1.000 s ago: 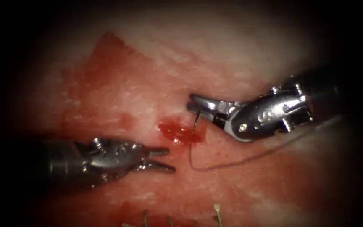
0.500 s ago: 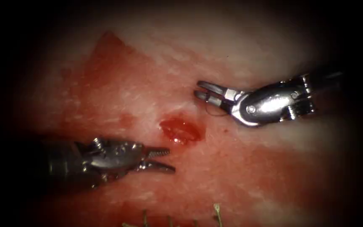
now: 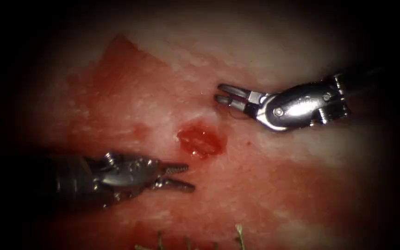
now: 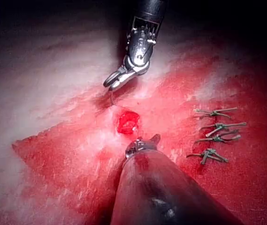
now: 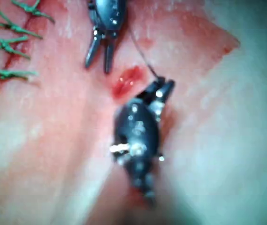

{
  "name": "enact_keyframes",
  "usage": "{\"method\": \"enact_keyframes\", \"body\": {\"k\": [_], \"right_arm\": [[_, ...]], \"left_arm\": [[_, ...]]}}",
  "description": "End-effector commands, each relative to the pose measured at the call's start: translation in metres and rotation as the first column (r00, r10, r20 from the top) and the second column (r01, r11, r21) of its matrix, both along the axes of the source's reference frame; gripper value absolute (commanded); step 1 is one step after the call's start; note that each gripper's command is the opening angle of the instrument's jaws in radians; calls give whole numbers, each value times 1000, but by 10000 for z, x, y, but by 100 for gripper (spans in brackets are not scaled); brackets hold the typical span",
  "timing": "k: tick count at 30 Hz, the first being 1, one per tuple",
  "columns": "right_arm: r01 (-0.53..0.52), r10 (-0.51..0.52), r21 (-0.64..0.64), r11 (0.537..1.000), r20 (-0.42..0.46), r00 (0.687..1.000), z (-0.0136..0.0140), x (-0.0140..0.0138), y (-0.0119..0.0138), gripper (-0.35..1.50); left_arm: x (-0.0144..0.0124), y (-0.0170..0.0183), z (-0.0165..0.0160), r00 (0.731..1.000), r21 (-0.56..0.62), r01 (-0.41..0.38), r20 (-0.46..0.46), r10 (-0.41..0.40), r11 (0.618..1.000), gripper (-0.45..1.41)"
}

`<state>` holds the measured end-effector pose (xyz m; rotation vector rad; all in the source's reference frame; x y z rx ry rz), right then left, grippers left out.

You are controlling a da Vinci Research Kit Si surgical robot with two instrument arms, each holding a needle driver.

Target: Wound Closure

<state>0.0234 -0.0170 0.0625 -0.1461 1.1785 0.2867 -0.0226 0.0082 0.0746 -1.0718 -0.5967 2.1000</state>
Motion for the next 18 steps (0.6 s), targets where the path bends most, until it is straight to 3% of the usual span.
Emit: {"method": "enact_keyframes", "body": {"k": [1,5,9,13,18], "right_arm": [[10,-10,5,1000,-2,1000,6,6,-8,-35],[9,-9,18,1000,-4,1000,6,8,-7,-35],[2,3,145,989,-34,999,8,14,-4,-35],[-51,74,306,951,-63,995,18,22,-7,-35],[-85,123,381,921,-75,990,26,24,-13,-35]], "left_arm": [[-6,-8,5,1000,4,-2,1,2,1000,5],[-6,-8,5,1000,4,-2,2,2,1000,5],[-6,-8,5,1000,4,-3,2,3,1000,5],[-6,-8,5,1000,5,-5,0,5,1000,5],[-6,-8,5,1000,5,-6,1,6,1000,5]]}}
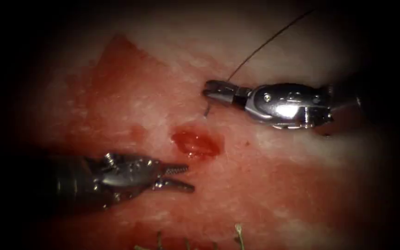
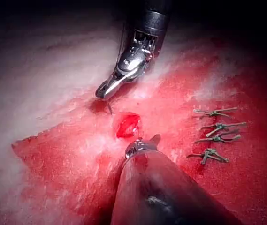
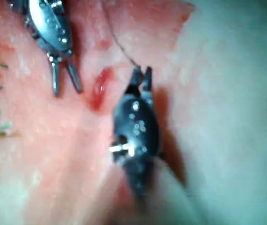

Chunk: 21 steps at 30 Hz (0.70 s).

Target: Wound Closure

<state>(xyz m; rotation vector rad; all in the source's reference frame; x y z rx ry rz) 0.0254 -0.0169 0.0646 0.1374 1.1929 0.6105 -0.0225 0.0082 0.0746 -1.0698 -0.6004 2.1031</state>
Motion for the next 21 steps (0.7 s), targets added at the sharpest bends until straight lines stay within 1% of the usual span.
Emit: {"method": "enact_keyframes", "body": {"k": [1,6,10,15,16,17,20,21], "right_arm": [[-16,17,45,999,-23,1000,8,5,-15,-35],[-36,39,90,995,-40,998,8,5,-17,-35],[-23,32,125,992,-64,997,8,5,-18,-35],[-16,24,135,991,-59,998,8,5,-18,-35],[12,-9,71,997,-32,999,7,3,-16,-35],[40,-40,-30,999,3,999,5,1,-13,-35],[71,-66,-136,988,45,997,-1,-5,-5,-35],[66,-61,-150,987,41,997,-3,-6,-3,-35]], "left_arm": [[-6,-8,5,1000,4,-2,2,2,1000,5],[-6,-8,5,1000,4,-2,2,2,1000,5],[-6,-8,5,1000,4,-2,2,2,1000,5],[-6,-8,5,1000,4,-3,2,3,1000,5],[-6,-8,5,1000,4,-3,2,3,1000,5],[-6,-8,5,1000,4,-3,3,3,1000,5],[-5,-8,5,1000,4,-3,3,3,1000,5],[-5,-8,5,1000,4,-4,3,4,1000,5]]}}
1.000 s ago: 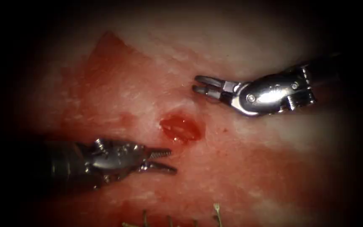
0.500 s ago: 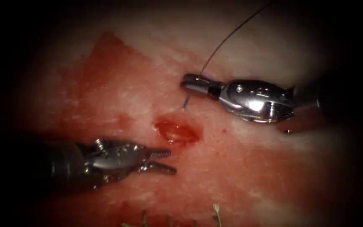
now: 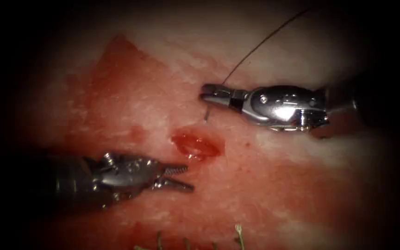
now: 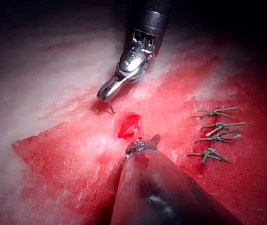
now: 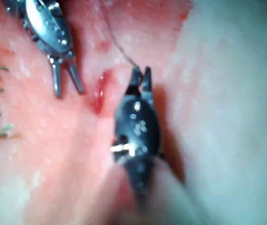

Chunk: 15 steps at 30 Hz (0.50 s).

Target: Wound Closure

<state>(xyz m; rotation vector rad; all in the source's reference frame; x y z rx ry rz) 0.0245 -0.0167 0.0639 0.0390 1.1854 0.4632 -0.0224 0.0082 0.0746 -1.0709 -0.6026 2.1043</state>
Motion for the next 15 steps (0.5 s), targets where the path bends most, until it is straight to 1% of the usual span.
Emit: {"method": "enact_keyframes", "body": {"k": [1,15], "right_arm": [[-4,4,-9,1000,-3,1000,3,2,-4,-35],[-20,19,-30,999,-17,1000,-1,2,3,-35]], "left_arm": [[-7,-8,5,1000,4,-1,2,1,1000,5],[-6,-8,5,1000,4,-2,2,2,1000,5]]}}
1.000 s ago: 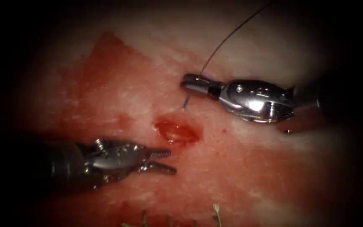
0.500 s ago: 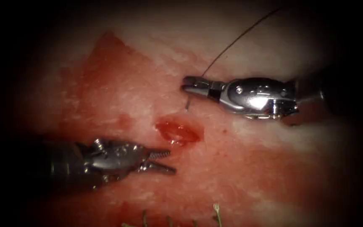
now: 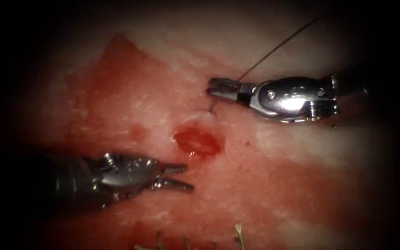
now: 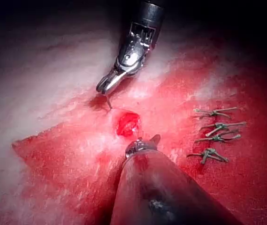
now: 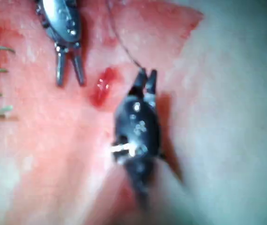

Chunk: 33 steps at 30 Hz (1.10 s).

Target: Wound Closure

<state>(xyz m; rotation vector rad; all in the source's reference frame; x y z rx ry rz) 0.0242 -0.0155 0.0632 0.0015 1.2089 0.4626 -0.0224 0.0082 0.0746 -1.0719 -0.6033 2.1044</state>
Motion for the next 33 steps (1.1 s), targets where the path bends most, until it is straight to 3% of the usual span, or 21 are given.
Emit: {"method": "enact_keyframes", "body": {"k": [1,10,21,26,33], "right_arm": [[1,-1,3,1000,-2,1000,5,4,-8,-35],[-12,12,-6,1000,-10,1000,3,5,-4,-35],[-99,113,201,975,-63,992,8,13,-1,-35],[-152,186,327,933,-73,980,11,15,-3,-35],[-183,242,397,900,-106,964,14,20,-6,-35]], "left_arm": [[-7,-8,5,1000,4,-2,1,2,1000,5],[-7,-8,5,1000,4,-2,1,2,1000,5],[-7,-8,5,1000,4,-2,2,2,1000,5],[-7,-8,5,1000,4,-2,2,2,1000,4],[-7,-9,7,1000,3,-4,-1,4,1000,4]]}}
